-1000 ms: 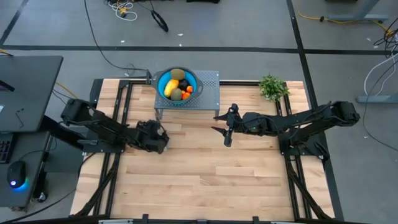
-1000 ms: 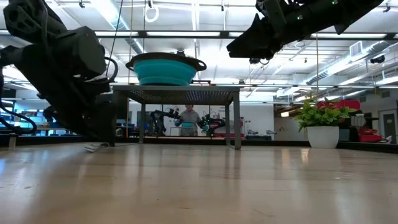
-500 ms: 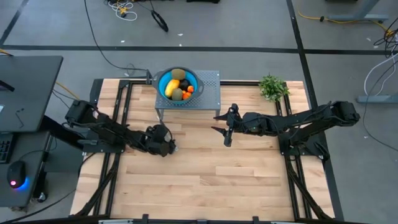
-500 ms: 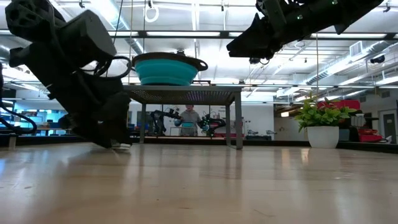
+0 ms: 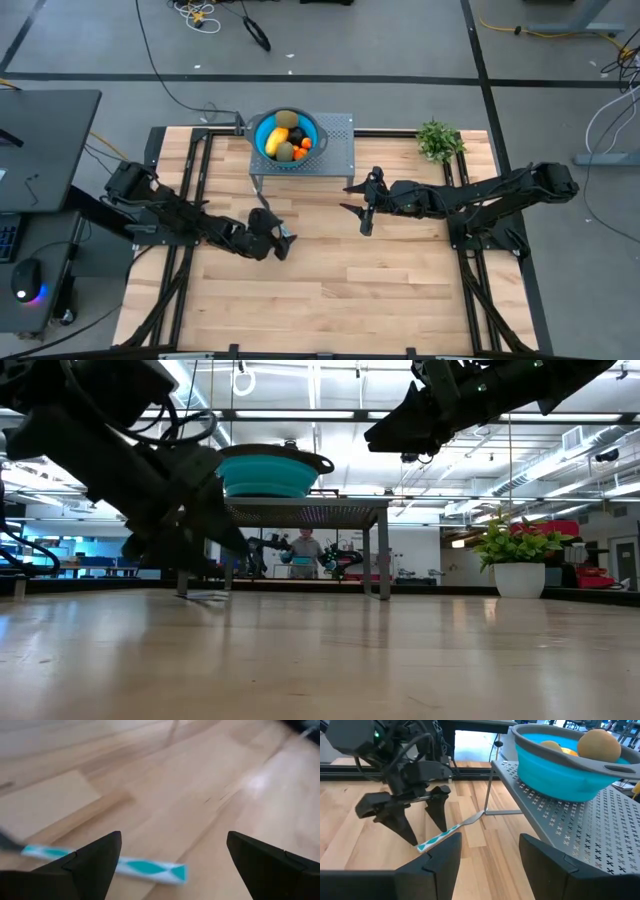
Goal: Pick & Place Fruit
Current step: Put the blue knife on the gray metal shelf
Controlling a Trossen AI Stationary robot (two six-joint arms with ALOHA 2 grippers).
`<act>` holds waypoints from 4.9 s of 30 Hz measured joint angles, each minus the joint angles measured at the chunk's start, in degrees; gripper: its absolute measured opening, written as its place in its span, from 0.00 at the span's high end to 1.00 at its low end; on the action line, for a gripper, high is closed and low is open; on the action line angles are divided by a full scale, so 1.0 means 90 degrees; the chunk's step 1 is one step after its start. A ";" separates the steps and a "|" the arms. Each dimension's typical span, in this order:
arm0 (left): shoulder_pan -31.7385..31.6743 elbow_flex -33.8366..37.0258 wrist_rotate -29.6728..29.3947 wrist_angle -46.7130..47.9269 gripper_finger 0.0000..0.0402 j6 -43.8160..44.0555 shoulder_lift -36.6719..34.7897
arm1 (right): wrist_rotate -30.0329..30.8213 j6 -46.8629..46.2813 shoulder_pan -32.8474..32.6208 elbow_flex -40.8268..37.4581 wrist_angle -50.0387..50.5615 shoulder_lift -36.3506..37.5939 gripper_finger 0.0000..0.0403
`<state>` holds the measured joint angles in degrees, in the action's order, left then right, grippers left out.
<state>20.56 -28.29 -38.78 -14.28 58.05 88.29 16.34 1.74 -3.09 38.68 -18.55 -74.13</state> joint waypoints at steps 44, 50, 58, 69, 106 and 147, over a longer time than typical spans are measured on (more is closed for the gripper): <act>-0.0418 0.0932 -0.0562 0.0051 0.07 0.0288 -0.0002 | -0.0005 -0.0335 0.0000 0.0000 0.0002 0.0000 0.48; -0.0382 0.0774 -0.0456 0.0042 0.07 -0.0161 0.0000 | -0.0005 -0.0335 0.0000 0.0000 0.0001 0.0000 0.48; -0.0357 0.0653 -0.1234 0.0079 0.07 -0.1048 -0.0061 | -0.0004 -0.0330 0.0000 0.0000 -0.0394 0.0000 0.48; -0.0741 0.1111 -0.1673 -0.0204 0.07 -0.0512 0.0371 | -0.0002 -0.0316 0.0000 0.0002 -0.0687 0.0000 0.48; -0.0452 -0.0418 -0.0552 -0.0520 0.07 -0.1772 0.0730 | -0.1704 -0.0725 -0.0482 0.0002 -0.0388 -0.0167 0.48; 0.2354 -0.0129 -0.2691 0.2648 0.07 0.0973 -0.1066 | 0.2701 -0.2537 -0.2433 0.3091 -0.0893 -0.5625 0.48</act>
<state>41.74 -29.45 -63.00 9.56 66.81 78.70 40.65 -21.10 -24.99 66.49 -26.58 -124.75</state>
